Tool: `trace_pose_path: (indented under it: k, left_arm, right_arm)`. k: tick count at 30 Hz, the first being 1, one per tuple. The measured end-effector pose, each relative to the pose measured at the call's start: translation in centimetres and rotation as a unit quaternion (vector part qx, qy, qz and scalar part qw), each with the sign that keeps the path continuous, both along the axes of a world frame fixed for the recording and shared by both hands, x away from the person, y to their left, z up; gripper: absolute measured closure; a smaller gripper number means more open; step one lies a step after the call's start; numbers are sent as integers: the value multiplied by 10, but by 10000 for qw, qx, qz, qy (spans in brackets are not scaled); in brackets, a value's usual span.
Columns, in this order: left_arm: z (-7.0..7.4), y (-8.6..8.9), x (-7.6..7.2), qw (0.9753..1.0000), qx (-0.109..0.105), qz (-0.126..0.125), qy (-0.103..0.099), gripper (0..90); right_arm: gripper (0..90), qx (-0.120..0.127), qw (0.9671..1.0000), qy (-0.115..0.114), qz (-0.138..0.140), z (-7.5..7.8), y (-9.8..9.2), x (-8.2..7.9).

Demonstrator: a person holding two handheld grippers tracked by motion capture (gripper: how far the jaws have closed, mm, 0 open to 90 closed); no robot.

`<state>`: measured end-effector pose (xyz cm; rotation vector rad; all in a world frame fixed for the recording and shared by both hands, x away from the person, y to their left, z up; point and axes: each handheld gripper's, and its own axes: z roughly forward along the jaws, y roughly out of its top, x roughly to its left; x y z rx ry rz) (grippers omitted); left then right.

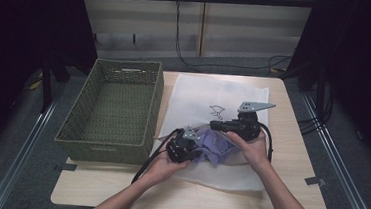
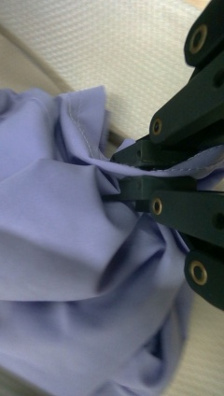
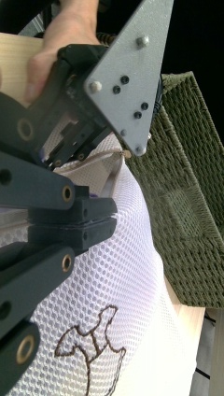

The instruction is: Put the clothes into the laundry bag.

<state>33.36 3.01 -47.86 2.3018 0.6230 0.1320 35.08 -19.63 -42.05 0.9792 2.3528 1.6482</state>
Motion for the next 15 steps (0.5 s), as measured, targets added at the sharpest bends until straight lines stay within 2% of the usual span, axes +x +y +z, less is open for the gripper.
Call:
trace_pose_path:
  k: [2,5,6,8,9,10,13,15]
  left_arm:
    - [0,-7,0,10000,29,31,-55,868]
    - [-5,-15,3,9998,-52,76,-178,868]
    - [-6,-16,5,9998,-139,88,-134,868]
    - [-5,-18,8,9995,-202,161,-205,869]
    - [-5,-19,10,9993,-287,186,-152,868]
    - [-5,-19,12,9990,-292,260,-200,869]
    - [-9,-20,18,9977,-479,444,-179,869]
    - [-11,-20,20,9966,-510,622,-189,869]
  right_arm:
    - [900,7,10000,-8,10,0,0,0]
    - [900,15,10000,-2,3,1,-1,0]
    - [900,16,10000,-3,7,1,-1,0]
    - [900,21,10000,-9,6,1,-1,0]
    - [900,20,10000,-7,9,1,-1,0]
    - [900,20,10000,-2,8,1,-1,0]
    - [900,16,10000,2,6,0,-1,0]
    - [900,23,10000,0,3,1,-1,0]
